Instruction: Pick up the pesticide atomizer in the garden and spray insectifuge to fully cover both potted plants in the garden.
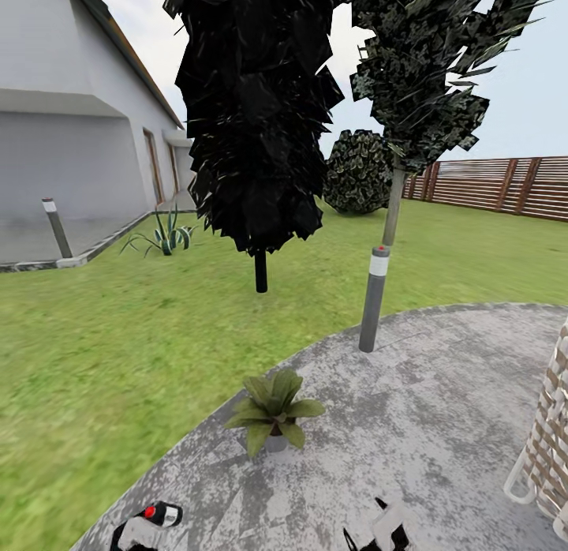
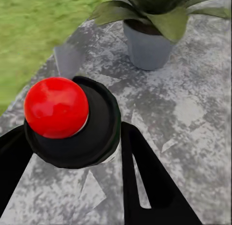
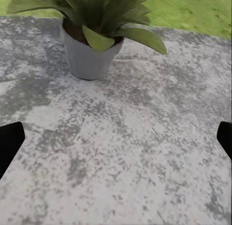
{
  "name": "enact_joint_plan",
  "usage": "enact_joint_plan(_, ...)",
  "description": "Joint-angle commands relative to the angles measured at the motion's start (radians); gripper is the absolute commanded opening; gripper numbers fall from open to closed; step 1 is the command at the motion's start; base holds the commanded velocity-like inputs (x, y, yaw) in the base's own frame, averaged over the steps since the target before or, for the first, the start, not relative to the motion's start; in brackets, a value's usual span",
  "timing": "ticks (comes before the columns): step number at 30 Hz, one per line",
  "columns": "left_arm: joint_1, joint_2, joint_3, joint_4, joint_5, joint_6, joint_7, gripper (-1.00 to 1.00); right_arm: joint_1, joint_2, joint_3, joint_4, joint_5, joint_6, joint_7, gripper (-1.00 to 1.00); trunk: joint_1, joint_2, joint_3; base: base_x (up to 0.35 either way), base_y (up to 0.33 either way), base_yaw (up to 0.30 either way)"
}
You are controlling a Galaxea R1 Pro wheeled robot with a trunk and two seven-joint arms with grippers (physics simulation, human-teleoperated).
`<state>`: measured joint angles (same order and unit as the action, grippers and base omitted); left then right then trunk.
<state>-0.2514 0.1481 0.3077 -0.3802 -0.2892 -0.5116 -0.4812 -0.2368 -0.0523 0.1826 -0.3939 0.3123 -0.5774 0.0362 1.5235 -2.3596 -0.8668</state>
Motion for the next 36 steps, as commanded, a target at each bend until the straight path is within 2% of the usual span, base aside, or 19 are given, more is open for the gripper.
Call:
enact_joint_plan(1,-0.022,0.012,0.007,0.0,-0.039,0.015,-0.077,-1.0,-0.001,-0.001,0.001,-0.032,0.034,0.028,0.03,1.0,0.0,0.0,-0.001,0.0,0.0,0.0)
enact_joint_plan(2,-0.056,0.028,0.005,0.0,-0.089,0.051,-0.182,-1.0,-0.005,-0.001,0.003,-0.08,0.074,0.08,0.096,1.0,0.0,0.0,-0.001,0.0,0.0,0.0)
enact_joint_plan(3,-0.102,0.043,0.004,-0.002,-0.157,0.098,-0.315,-1.0,-0.021,-0.002,0.004,-0.129,0.105,0.154,0.222,1.0,0.0,0.0,-0.001,0.0,0.0,0.0)
enact_joint_plan(5,-0.158,0.049,0.003,-0.032,-0.272,0.134,-0.464,-1.0,-0.081,-0.003,0.005,-0.159,0.124,0.221,0.386,1.0,0.0,0.0,-0.001,0.0,0.0,0.0)
enact_joint_plan(6,-0.171,0.047,0.003,-0.049,-0.32,0.148,-0.507,-1.0,-0.106,-0.003,0.005,-0.163,0.132,0.231,0.436,1.0,0.0,0.0,-0.001,0.0,0.0,0.0)
enact_joint_plan(7,-0.183,0.043,0.003,-0.069,-0.37,0.171,-0.546,-1.0,-0.129,-0.003,0.006,-0.165,0.144,0.238,0.488,1.0,0.0,0.0,-0.001,0.0,0.0,0.0)
enact_joint_plan(8,-0.208,0.034,0.004,-0.123,-0.479,0.245,-0.628,-1.0,-0.172,-0.002,0.006,-0.169,0.19,0.245,0.615,1.0,0.0,0.0,-0.001,0.0,0.0,0.0)
enact_joint_plan(9,-0.216,0.027,0.004,-0.149,-0.516,0.273,-0.661,-1.0,-0.189,-0.001,0.006,-0.17,0.21,0.247,0.668,1.0,0.0,0.0,-0.001,0.0,0.0,0.0)
enact_joint_plan(10,-0.24,-0.02,-0.042,-0.24,-0.607,0.329,-0.767,-1.0,-0.247,0.01,0.007,-0.2,0.251,0.252,0.798,1.0,0.0,0.0,-0.001,0.0,0.0,0.0)
enact_joint_plan(15,-0.251,-0.029,-0.123,-0.252,-0.619,0.345,-0.79,-1.0,-0.256,0.018,0.009,-0.239,0.256,0.254,0.859,1.0,0.0,0.0,-0.001,0.0,0.0,0.0)
enact_joint_plan(16,-0.252,-0.029,-0.13,-0.252,-0.62,0.346,-0.791,-1.0,-0.256,0.019,0.009,-0.24,0.256,0.254,0.867,-1.0,0.0,0.0,-0.001,0.0,0.0,0.0)
enact_joint_plan(19,-0.254,-0.036,-0.151,-0.254,-0.621,0.352,-0.793,-1.0,-0.257,0.022,0.01,-0.246,0.257,0.254,0.895,-1.0,0.0,0.0,-0.001,0.0,0.0,0.0)
enact_joint_plan(26,-0.255,-0.048,-0.159,-0.255,-0.622,0.353,-0.795,-1.0,-0.257,0.03,0.011,-0.252,0.257,0.253,0.906,-1.0,0.0,0.0,-0.001,0.0,0.0,0.0)
enact_joint_plan(36,-0.255,-0.095,-0.161,-0.255,-0.623,0.345,-0.796,-1.0,-0.257,0.077,0.011,-0.284,0.255,0.253,0.91,-1.0,0.0,0.0,-0.001,0.0,0.0,0.0)
